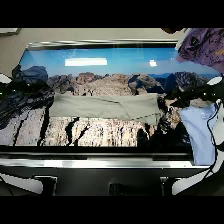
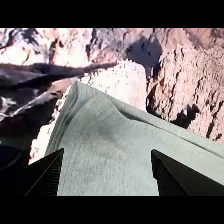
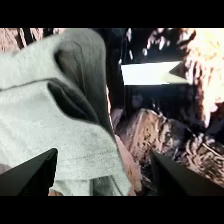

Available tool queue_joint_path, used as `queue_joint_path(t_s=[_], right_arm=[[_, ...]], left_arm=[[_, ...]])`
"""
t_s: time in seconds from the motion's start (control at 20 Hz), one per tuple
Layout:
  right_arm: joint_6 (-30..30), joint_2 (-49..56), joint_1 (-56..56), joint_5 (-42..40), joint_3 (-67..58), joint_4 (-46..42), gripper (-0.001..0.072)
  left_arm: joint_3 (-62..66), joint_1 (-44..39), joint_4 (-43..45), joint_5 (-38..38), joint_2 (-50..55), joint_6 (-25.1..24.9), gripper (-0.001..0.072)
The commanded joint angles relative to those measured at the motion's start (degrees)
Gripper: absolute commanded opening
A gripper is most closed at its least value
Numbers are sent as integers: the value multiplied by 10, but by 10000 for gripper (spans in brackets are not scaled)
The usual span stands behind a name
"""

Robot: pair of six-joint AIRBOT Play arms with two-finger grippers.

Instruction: Fold the clothes and pants, and hang the long-sleeved shirts on hangers.

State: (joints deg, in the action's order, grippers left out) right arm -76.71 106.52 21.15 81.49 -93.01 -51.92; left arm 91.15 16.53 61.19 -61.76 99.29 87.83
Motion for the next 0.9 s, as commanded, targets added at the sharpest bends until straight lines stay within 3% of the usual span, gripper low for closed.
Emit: queue_joint_path(t_s=[0.0,0.4,0.45,0.55,0.65,0.7,0.8,0.85], right_arm=[[35,48,12,43,-3,66,653],[47,104,-39,41,-2,78,645],[52,104,-47,38,-2,76,592],[54,104,-64,31,-2,72,415],[51,102,-79,22,-2,69,109],[40,97,-79,18,-3,68,31],[2,72,-77,21,-8,37,30],[-28,54,-78,32,-19,-7,29]], left_arm=[[19,12,0,-37,-10,0,633],[19,12,-1,-37,-13,2,633],[19,12,-1,-37,-13,2,633],[19,12,-1,-37,-13,2,633],[19,8,-2,-37,-13,3,631],[19,4,-6,-37,-13,3,619],[19,-9,-19,-37,-12,9,591],[19,-20,-27,-37,-12,9,444]])
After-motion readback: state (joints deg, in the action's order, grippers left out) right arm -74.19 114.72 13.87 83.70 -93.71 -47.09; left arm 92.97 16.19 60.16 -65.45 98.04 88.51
